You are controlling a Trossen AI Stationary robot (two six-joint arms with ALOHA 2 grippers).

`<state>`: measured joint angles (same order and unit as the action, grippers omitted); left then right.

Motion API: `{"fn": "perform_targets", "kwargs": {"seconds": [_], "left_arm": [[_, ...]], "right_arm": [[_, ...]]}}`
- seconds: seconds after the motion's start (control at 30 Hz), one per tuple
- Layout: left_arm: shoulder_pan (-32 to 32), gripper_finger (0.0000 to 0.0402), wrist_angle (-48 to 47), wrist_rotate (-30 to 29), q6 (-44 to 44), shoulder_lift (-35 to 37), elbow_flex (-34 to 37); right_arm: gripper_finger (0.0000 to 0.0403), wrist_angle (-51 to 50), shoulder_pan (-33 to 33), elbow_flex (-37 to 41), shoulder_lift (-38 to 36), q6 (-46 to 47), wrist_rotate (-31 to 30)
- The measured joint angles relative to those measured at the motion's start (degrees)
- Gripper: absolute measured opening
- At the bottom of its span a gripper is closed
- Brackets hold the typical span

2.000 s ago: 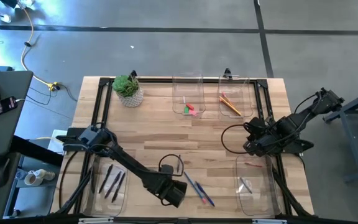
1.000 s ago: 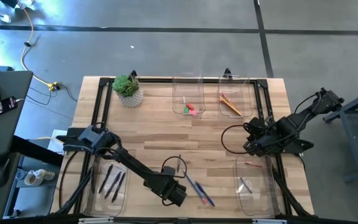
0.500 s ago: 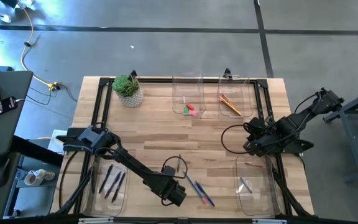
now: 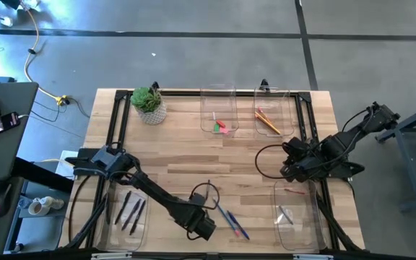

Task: Sort crayons/erasers/pens/pencils in bins
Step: Put the light green eraser into the top right transparent bin

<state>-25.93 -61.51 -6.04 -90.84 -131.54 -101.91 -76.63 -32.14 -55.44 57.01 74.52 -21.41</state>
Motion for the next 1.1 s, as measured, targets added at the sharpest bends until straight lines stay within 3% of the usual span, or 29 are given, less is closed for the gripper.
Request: {"fn": "perform_targets", "kwargs": {"seconds": [0.37, 0.6, 0.87, 1.1], "left_arm": [[1.7, 0.0045, -0.9, -3.8, 7.3, 4.0, 0.2], [4.5, 0.0044, -1.2, -9.3, 13.6, 8.5, 0.2], [11.1, 0.0044, -1.7, -16.6, 25.6, 14.1, 0.1], [18.2, 0.0044, -1.4, -19.4, 37.0, 16.6, 0.0]], "right_arm": [[0.0129, 1.1, 0.0, 0.0, 0.0, 0.0, 0.2], [0.0129, 1.4, 0.0, 0.0, 0.0, 0.2, 0.2], [0.0129, 3.6, 0.0, 0.0, 0.0, 0.2, 0.2], [0.0129, 4.7, 0.0, 0.0, 0.0, 0.6, 0.2]]}}
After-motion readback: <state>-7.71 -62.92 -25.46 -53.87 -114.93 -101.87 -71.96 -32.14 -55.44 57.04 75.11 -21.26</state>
